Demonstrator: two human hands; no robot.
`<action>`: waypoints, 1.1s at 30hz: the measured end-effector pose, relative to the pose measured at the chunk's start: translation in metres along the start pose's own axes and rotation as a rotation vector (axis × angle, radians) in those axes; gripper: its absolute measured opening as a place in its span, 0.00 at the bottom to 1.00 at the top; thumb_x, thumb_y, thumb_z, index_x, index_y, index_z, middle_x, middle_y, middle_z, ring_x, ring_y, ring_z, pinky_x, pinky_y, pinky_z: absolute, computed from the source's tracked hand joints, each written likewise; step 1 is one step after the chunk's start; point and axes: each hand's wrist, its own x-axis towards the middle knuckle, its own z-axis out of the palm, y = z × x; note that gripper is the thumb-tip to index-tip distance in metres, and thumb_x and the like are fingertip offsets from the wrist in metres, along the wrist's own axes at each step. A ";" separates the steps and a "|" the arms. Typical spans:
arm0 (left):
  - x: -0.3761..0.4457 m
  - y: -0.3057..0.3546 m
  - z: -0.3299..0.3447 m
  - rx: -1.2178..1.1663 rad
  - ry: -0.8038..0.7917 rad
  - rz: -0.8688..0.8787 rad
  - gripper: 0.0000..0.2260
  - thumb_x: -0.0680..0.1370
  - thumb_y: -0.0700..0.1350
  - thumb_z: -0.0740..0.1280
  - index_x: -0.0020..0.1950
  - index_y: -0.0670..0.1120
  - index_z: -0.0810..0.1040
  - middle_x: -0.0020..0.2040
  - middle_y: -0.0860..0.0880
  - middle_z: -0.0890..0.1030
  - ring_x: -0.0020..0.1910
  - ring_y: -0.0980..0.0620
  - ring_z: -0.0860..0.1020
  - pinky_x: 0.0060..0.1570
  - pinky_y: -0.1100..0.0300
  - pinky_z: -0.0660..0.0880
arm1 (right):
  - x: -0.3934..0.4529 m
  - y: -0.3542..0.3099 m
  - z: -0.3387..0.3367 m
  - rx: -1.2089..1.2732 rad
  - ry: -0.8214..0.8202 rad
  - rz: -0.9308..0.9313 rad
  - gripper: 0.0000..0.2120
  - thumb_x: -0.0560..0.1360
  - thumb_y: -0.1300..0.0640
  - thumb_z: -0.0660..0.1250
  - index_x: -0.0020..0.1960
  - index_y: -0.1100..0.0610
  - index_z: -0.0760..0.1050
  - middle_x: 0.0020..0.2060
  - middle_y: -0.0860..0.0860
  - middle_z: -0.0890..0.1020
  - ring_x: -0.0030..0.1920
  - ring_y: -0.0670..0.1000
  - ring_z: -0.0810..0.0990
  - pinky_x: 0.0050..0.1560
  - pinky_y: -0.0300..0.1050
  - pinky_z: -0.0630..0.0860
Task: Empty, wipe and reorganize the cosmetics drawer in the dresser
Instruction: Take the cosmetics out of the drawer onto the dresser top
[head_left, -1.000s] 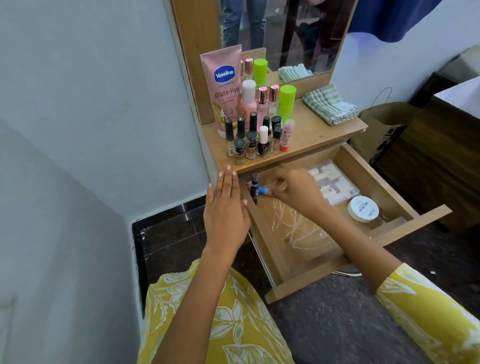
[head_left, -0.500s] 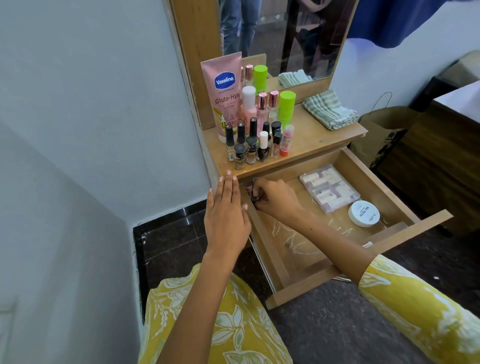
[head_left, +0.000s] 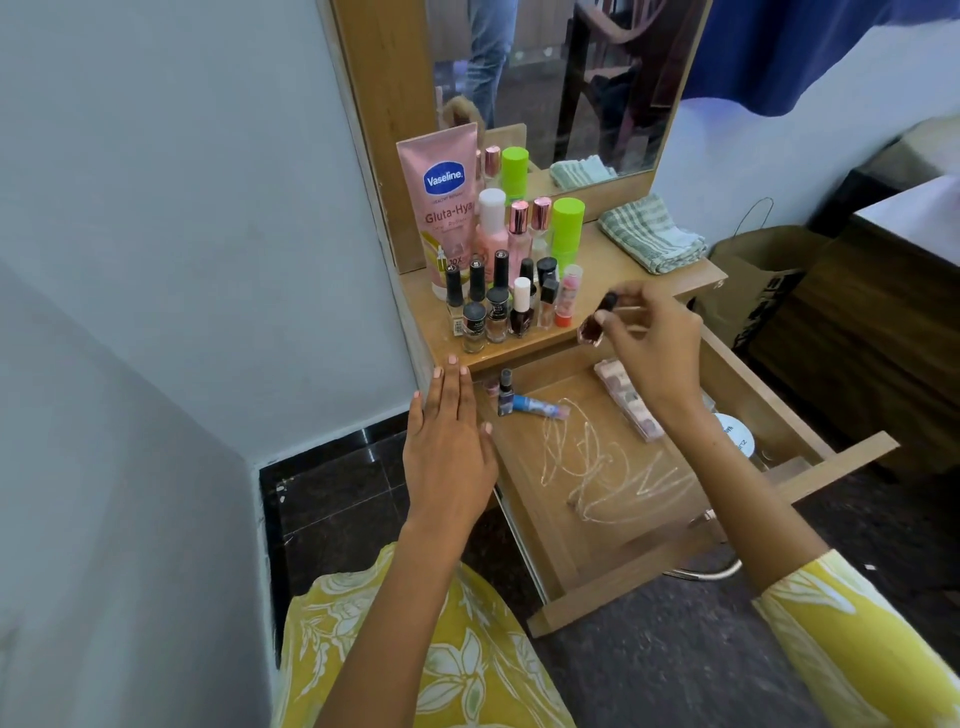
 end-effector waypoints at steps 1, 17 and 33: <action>0.000 0.000 0.000 -0.003 0.000 0.000 0.26 0.83 0.50 0.48 0.76 0.45 0.40 0.77 0.47 0.40 0.76 0.51 0.41 0.71 0.54 0.37 | 0.006 0.000 0.001 0.004 0.026 0.004 0.11 0.71 0.63 0.71 0.54 0.59 0.77 0.44 0.48 0.81 0.43 0.45 0.81 0.46 0.34 0.77; 0.001 0.001 0.000 0.002 -0.008 -0.009 0.27 0.83 0.51 0.48 0.76 0.45 0.38 0.77 0.48 0.39 0.76 0.51 0.39 0.71 0.55 0.35 | 0.029 0.010 0.022 0.012 -0.064 -0.019 0.16 0.71 0.71 0.68 0.57 0.63 0.74 0.49 0.55 0.80 0.49 0.47 0.79 0.50 0.34 0.76; -0.001 0.002 -0.002 0.004 0.003 -0.003 0.27 0.82 0.50 0.49 0.77 0.44 0.40 0.77 0.47 0.40 0.76 0.51 0.41 0.71 0.55 0.36 | -0.030 0.029 0.060 -0.969 -0.787 -0.141 0.06 0.74 0.57 0.65 0.51 0.56 0.76 0.42 0.53 0.80 0.43 0.55 0.81 0.35 0.46 0.74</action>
